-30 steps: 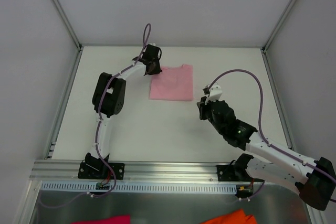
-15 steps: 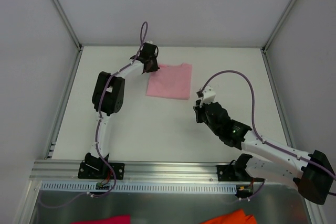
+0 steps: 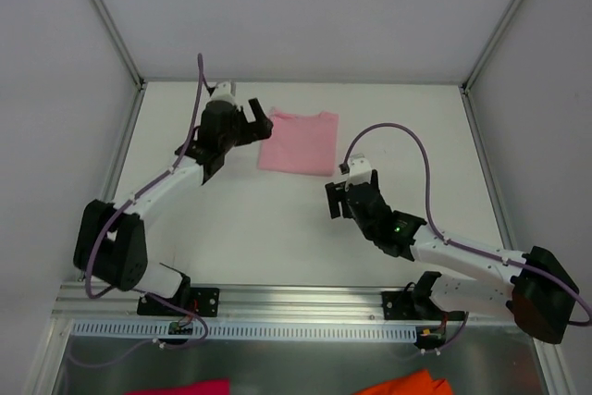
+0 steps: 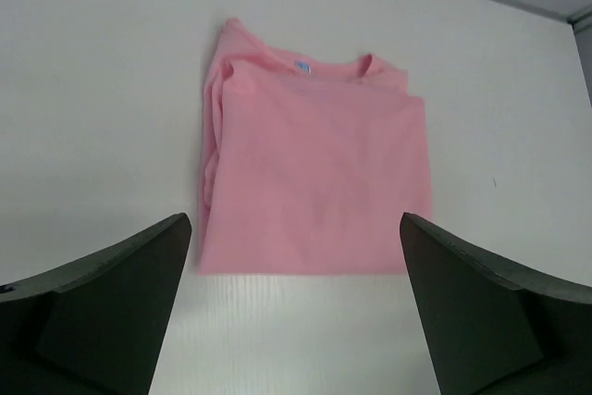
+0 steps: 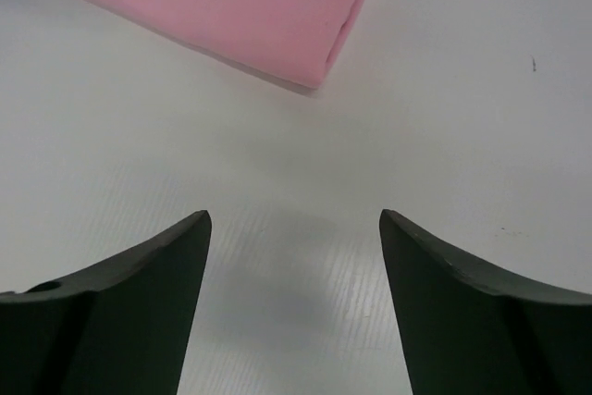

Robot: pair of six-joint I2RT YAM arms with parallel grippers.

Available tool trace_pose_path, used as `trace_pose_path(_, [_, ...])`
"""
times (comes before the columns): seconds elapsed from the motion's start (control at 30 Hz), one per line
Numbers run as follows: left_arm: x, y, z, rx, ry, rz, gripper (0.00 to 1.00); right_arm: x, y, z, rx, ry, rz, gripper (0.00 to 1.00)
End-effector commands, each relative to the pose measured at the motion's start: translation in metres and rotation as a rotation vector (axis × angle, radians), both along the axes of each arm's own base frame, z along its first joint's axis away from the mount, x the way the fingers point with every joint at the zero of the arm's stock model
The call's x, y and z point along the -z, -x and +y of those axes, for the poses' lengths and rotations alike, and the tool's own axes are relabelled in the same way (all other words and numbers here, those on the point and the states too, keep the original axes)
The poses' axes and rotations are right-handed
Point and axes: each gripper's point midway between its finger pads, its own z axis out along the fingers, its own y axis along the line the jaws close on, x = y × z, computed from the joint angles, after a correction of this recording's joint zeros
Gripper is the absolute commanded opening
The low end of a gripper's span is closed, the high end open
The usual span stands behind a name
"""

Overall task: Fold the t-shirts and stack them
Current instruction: Fold the long partially folded tshirt into a neat square

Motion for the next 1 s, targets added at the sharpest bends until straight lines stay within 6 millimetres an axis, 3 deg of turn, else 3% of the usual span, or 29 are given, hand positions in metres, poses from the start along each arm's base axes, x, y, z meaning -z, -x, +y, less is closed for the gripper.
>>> trace_pose_path(0.0, [0.032,0.046,-0.009,0.041,0.046,0.022,0.99,-0.009,-0.013,-0.011,0.118,-0.017,-0.062,0.81])
trace_pose_path(0.03, [0.064,0.069,-0.004,0.04,0.02,0.073,0.99,-0.011,-0.013,-0.011,0.122,-0.018,-0.063,0.82])
trace_pose_path(0.07, [0.055,0.083,-0.007,0.038,0.016,0.029,0.99,-0.012,-0.012,-0.012,0.124,-0.02,-0.065,0.85])
trace_pose_path(0.13, [0.072,0.116,-0.007,0.038,-0.004,0.018,0.99,-0.015,-0.011,-0.014,0.124,-0.026,-0.067,0.88])
trace_pose_path(0.27, [0.085,0.154,-0.02,0.12,0.058,0.023,0.99,-0.016,-0.01,-0.019,0.138,-0.021,-0.073,0.93])
trace_pose_path(0.33, [0.099,0.165,-0.014,0.109,0.064,0.04,0.99,-0.016,-0.01,-0.019,0.155,-0.04,-0.065,0.94])
trace_pose_path(0.53, [0.106,0.176,-0.004,0.107,0.06,0.032,0.99,-0.016,-0.009,-0.032,0.219,-0.037,-0.064,1.0])
trace_pose_path(0.97, [0.111,0.179,0.007,0.073,0.031,0.045,0.99,-0.029,0.004,-0.045,0.237,-0.119,-0.065,1.0])
